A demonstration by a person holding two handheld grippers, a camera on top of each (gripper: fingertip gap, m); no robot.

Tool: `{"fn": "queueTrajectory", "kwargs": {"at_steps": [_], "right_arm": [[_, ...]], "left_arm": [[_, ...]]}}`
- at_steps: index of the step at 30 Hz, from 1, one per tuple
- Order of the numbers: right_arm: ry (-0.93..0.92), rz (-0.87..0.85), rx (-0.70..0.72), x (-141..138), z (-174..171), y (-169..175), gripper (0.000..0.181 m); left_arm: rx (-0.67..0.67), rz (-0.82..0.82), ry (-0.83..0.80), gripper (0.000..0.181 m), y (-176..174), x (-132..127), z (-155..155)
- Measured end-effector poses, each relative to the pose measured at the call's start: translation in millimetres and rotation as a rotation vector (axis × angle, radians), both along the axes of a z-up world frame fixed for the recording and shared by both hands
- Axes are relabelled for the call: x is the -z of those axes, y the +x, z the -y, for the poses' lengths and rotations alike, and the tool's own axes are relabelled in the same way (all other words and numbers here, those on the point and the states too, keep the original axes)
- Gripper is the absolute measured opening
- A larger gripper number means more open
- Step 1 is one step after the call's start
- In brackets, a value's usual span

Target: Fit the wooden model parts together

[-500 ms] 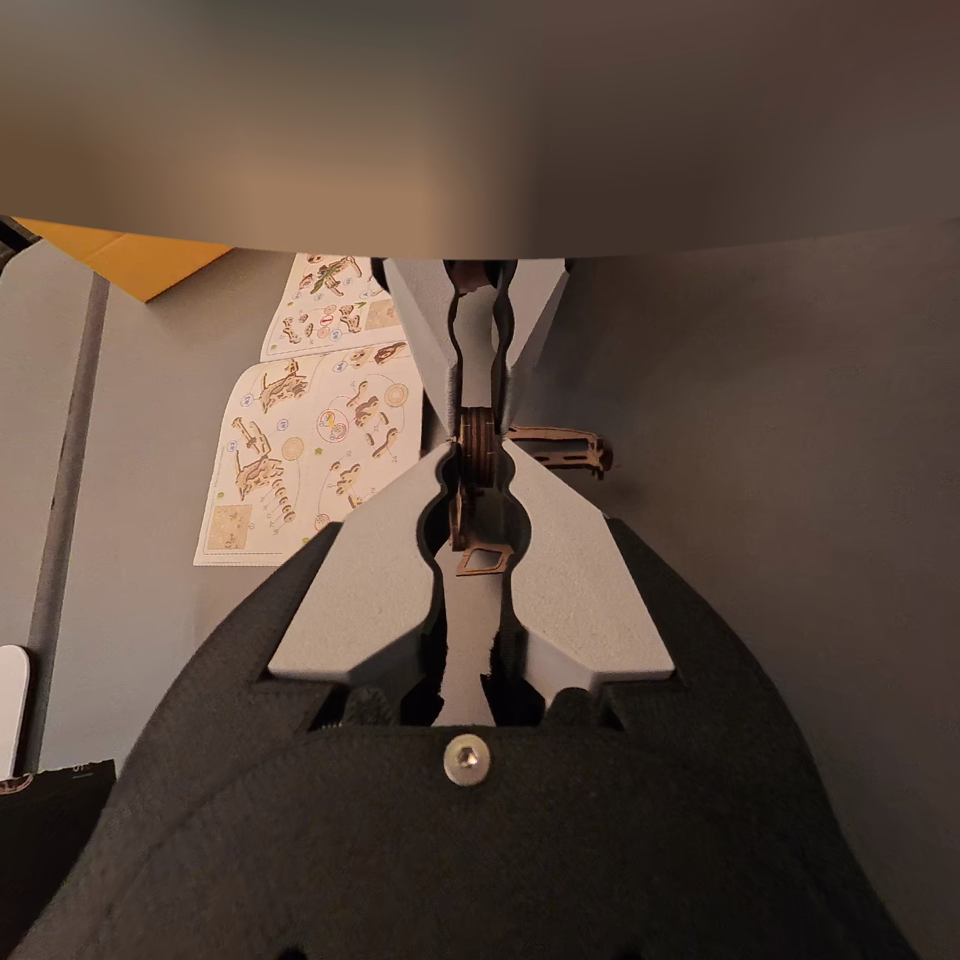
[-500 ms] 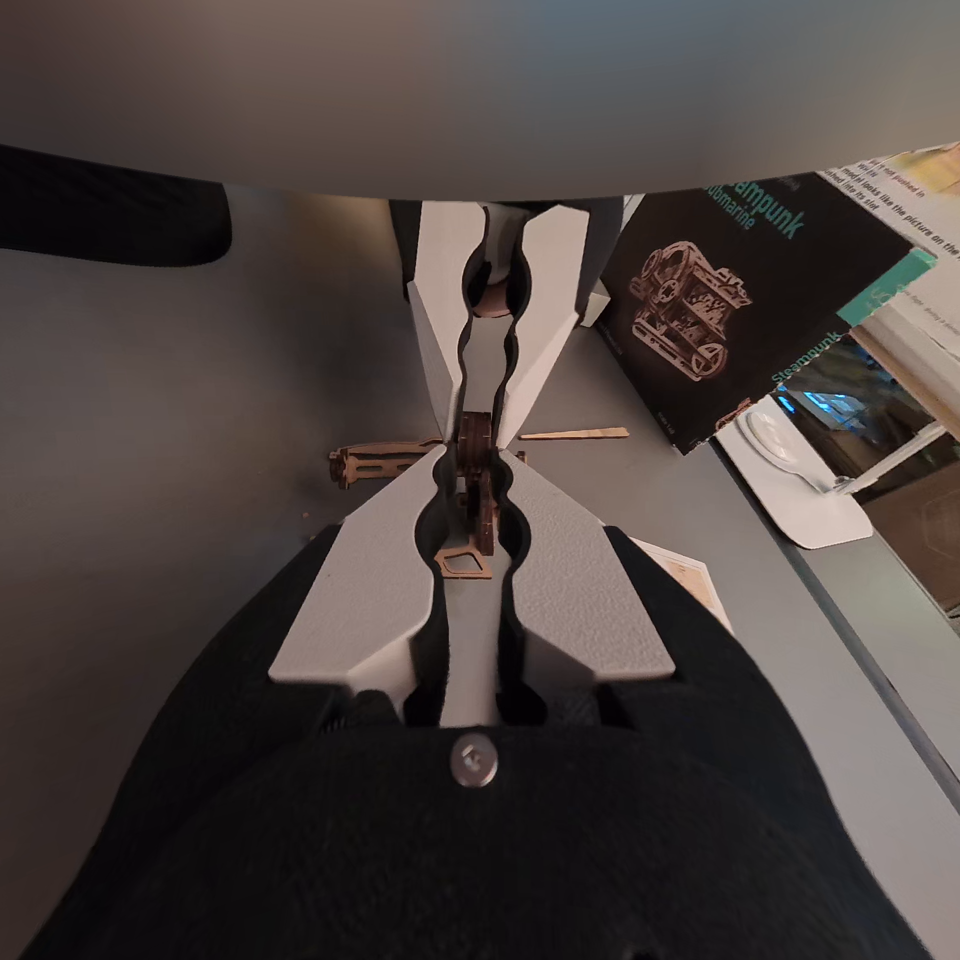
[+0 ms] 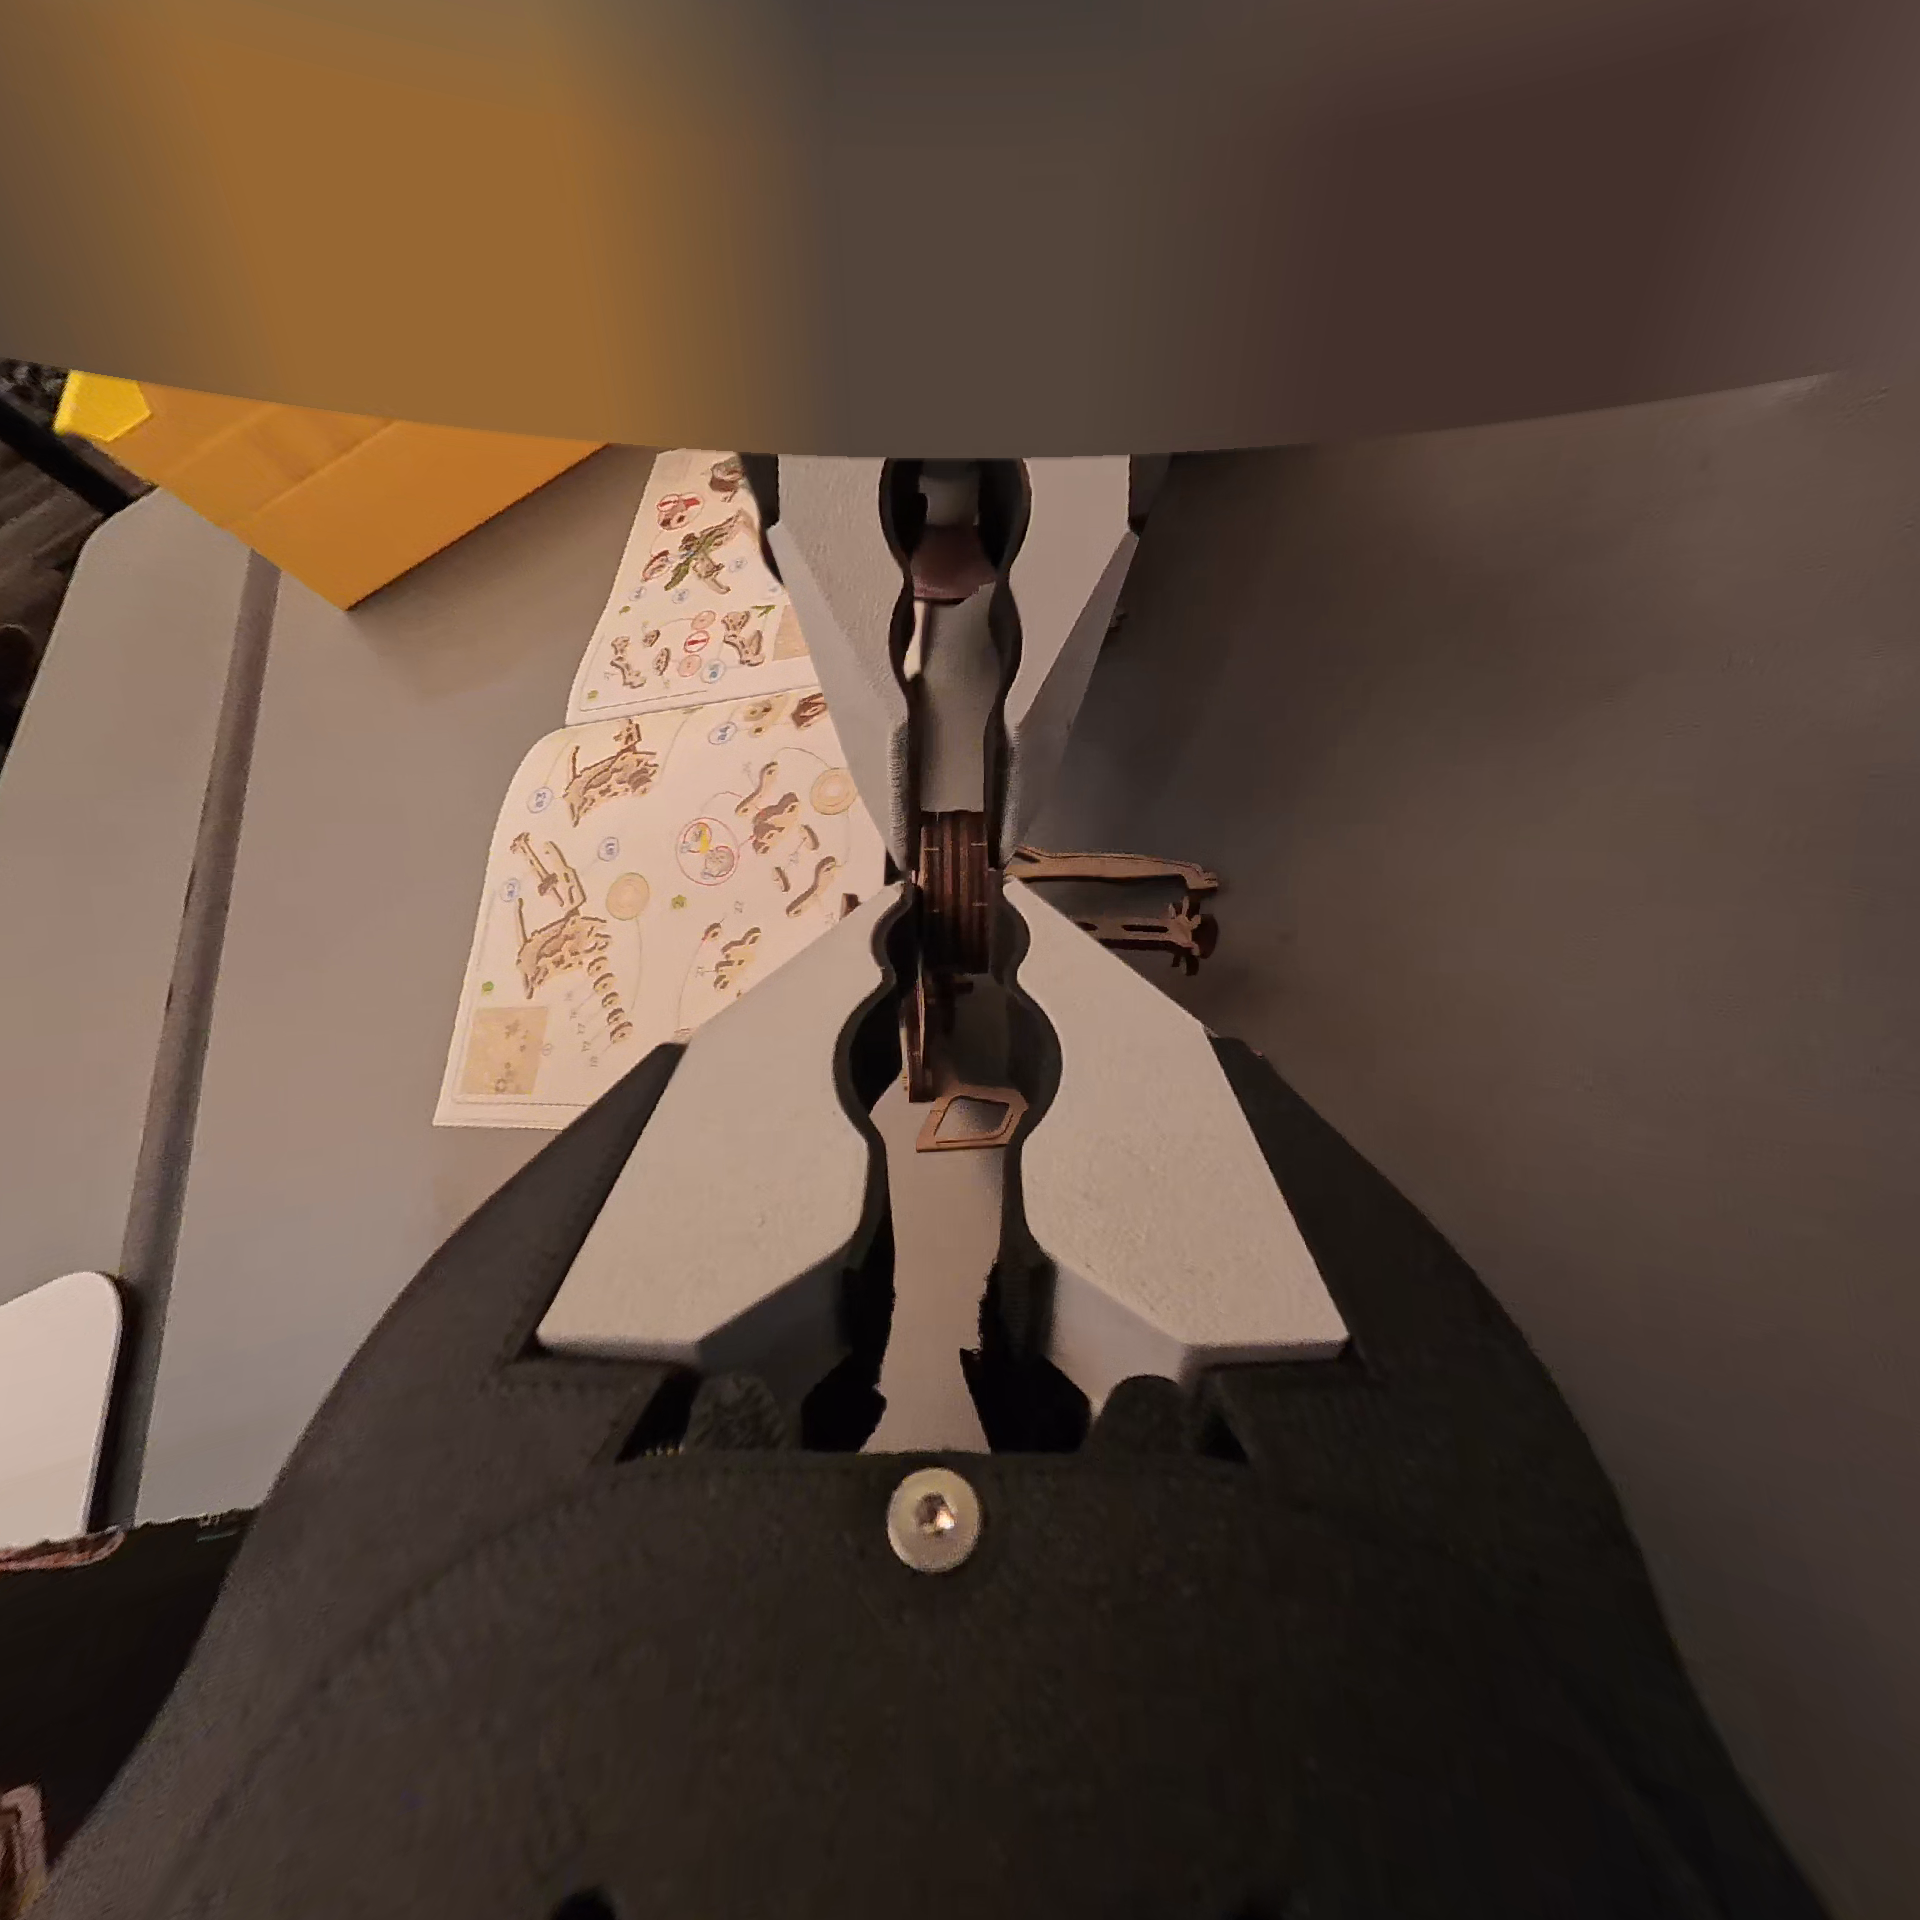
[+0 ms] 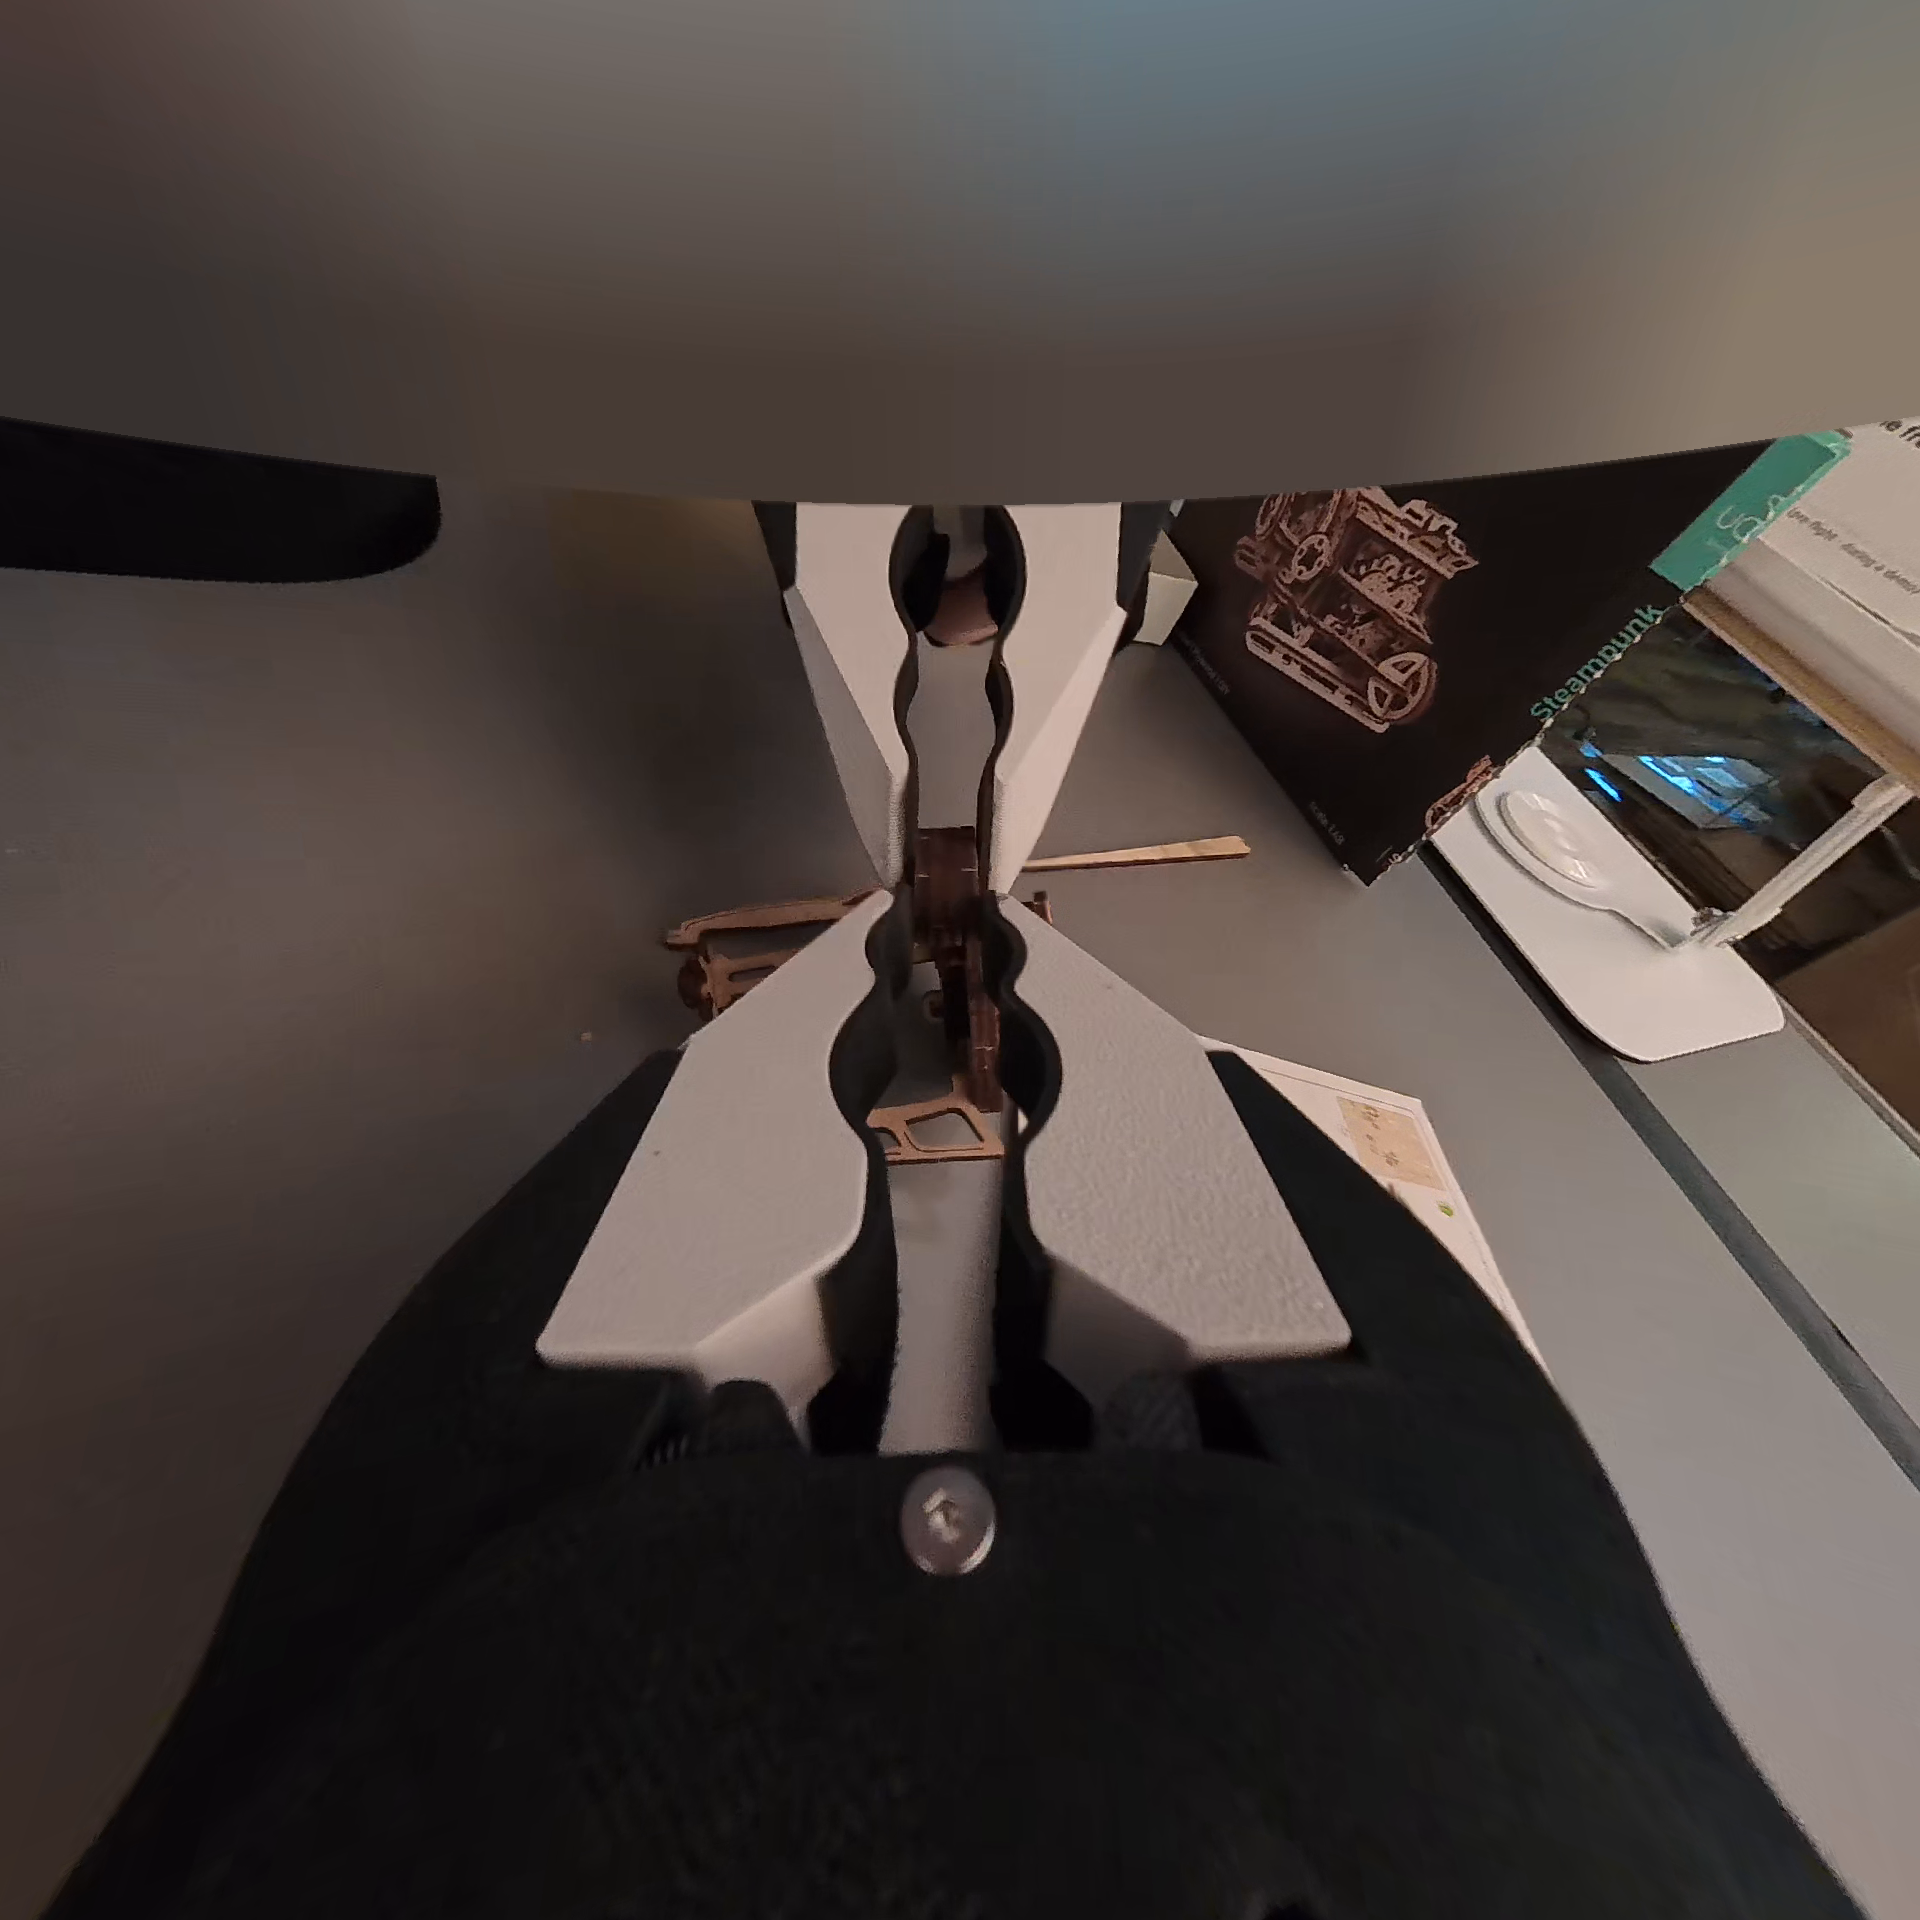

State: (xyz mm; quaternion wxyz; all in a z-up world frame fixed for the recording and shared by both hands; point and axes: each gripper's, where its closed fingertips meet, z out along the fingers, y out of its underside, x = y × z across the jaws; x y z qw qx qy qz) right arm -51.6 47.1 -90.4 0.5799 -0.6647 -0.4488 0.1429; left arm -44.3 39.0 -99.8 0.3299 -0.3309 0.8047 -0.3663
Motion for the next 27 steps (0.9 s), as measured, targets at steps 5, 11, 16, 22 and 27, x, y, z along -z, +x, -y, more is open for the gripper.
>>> {"fn": "queueTrajectory", "kwargs": {"at_steps": [5,11,16,22,27], "right_arm": [[0.012,0.046,0.003,0,0,1,0.011],[-0.103,-0.045,0.011,-3,-6,4,0.011],[-0.181,-0.221,0.054,-22,-17,24,0.021],[-0.19,-0.32,0.051,-41,-9,39,0.024],[-0.175,-0.407,0.031,-55,1,42,0.026]], "left_arm": [[-0.01,-0.036,-0.017,0.01,1,0,0],[-0.063,-0.092,-0.108,0.009,4,-3,-4],[-0.196,-0.269,-0.468,0.009,9,-12,-14],[-0.248,-0.315,-0.786,0.009,9,-35,-14],[-0.267,-0.326,-1.031,0.009,8,-60,-11]]}}
